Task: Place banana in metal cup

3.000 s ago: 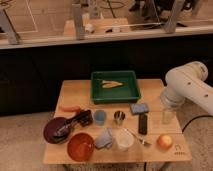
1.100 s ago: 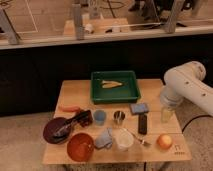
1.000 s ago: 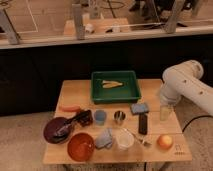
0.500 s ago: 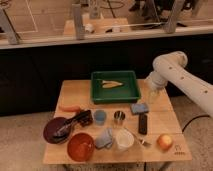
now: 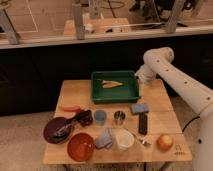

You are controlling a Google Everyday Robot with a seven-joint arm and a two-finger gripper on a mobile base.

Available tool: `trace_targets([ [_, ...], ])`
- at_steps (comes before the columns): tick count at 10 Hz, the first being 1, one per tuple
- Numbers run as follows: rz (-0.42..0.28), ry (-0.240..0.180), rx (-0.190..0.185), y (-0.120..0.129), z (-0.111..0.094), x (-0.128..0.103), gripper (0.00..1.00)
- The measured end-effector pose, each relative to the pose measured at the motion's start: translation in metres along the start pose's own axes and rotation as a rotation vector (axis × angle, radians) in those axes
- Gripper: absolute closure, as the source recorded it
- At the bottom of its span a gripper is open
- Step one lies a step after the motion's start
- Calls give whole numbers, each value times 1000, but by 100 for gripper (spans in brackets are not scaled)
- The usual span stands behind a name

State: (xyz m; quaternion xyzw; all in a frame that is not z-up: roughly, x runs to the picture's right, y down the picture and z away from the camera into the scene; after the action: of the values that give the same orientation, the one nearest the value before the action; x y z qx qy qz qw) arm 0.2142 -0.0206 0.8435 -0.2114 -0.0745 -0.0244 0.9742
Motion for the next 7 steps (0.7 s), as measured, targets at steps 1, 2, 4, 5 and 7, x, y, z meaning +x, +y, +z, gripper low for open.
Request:
trace_targets([
  [1, 1, 0, 0, 0, 0, 1, 20],
  [2, 1, -1, 0, 0, 0, 0, 20],
  [4, -2, -2, -1, -1, 1, -2, 20],
  [5, 10, 0, 7, -2, 1, -2, 20],
  [7, 87, -3, 50, -16, 11, -1, 20],
])
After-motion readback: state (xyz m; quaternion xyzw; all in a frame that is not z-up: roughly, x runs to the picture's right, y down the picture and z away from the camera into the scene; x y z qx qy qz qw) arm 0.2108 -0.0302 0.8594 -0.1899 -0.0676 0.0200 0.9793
